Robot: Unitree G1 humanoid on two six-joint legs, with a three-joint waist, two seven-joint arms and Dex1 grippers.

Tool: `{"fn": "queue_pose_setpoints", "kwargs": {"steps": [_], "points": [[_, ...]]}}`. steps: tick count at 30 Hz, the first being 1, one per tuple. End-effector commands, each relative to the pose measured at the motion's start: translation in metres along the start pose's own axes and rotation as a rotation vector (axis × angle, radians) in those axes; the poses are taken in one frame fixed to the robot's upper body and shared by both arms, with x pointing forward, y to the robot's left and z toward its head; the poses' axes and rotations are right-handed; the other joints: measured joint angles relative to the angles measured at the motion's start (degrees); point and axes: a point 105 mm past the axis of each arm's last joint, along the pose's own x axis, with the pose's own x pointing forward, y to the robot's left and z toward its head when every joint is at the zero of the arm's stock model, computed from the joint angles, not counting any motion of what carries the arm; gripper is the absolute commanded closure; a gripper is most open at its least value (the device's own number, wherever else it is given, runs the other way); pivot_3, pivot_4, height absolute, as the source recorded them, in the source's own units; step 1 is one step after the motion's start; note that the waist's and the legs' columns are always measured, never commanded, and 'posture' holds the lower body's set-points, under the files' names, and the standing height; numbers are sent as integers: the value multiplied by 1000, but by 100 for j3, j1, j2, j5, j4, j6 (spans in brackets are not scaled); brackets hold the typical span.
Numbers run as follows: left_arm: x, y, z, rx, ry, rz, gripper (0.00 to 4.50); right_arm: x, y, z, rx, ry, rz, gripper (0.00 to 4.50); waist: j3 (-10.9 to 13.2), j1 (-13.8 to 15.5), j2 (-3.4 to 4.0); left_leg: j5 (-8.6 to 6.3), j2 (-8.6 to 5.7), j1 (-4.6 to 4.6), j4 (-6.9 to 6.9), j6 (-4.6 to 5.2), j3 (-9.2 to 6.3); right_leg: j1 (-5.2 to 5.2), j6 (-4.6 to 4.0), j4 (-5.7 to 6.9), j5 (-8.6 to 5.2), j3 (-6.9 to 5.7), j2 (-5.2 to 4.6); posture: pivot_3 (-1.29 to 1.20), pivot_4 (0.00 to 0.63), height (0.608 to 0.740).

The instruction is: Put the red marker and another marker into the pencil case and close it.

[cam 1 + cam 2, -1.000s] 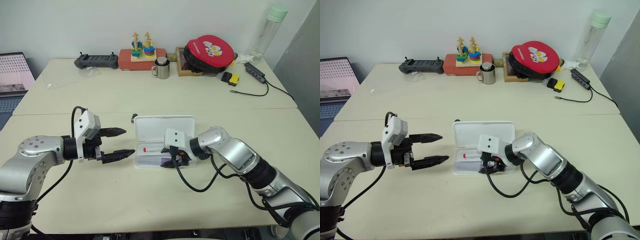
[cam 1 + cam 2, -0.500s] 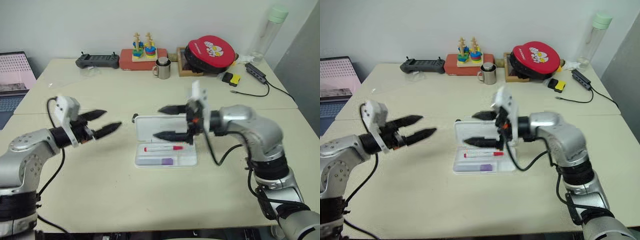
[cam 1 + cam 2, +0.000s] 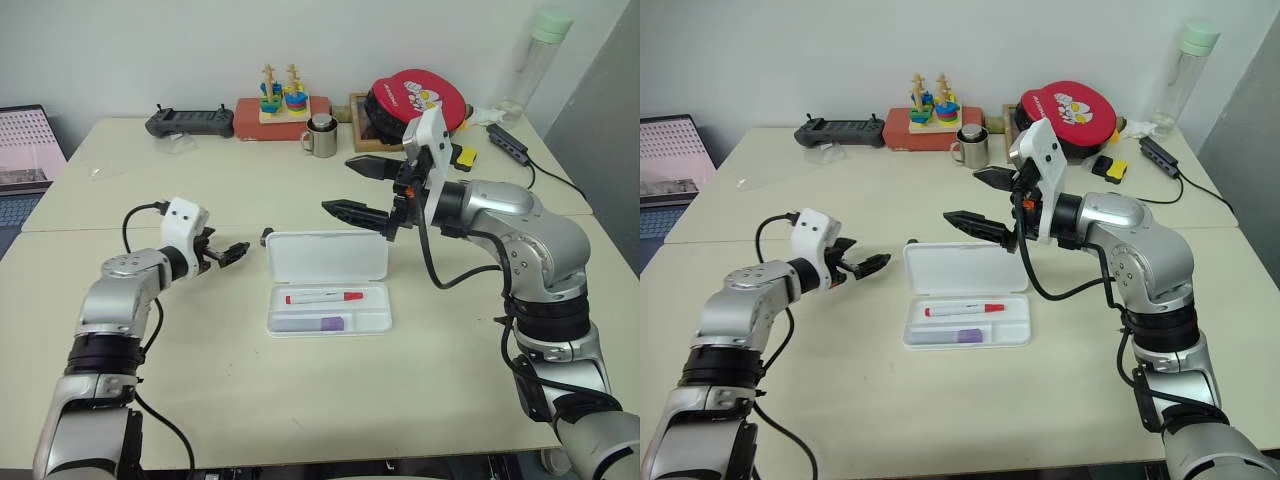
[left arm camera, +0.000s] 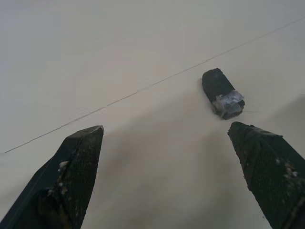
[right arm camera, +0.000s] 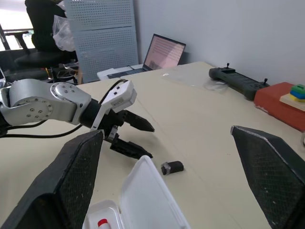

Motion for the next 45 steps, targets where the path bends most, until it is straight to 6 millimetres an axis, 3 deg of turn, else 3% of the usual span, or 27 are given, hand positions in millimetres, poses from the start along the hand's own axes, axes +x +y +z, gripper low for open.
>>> {"fn": "queue_pose_setpoints", "kwargs": {"steps": [1,20,38,40,43,45], "points": [[9,-1,18,52,-48,-6,0,-1,4,15,-65,-36,8,12,0,-2,0,0,0,0,1,0,1,0,0,0,0,1,0,0,150,740],[37,-22,10,-10,-6,-54,0,-3,3,14,-61,-26,1,12,-1,-4,-1,0,0,-3,3,0,1,-3,0,4,0,3,0,0,150,740],[37,-18,5,-49,3,-47,3737,-7,6,9,-48,-10,2,0,-1,-2,-1,0,-1,-3,5,0,1,-3,1,6,0,3,-1,0,150,740],[36,-14,4,-60,3,-27,4033,-7,6,10,-48,-14,6,0,-1,-2,-1,0,-1,-3,5,0,2,-3,1,6,0,4,-1,0,150,740],[33,-2,4,-92,-12,32,4065,-8,6,12,-54,-20,14,0,-1,-3,-1,0,-1,-3,5,0,2,-4,1,6,0,4,-1,0,150,740],[29,4,18,-103,-80,56,4065,-9,7,13,-59,-20,20,0,-1,-3,-1,0,-1,-2,5,0,1,-4,1,6,0,3,-1,0,150,740]]}}
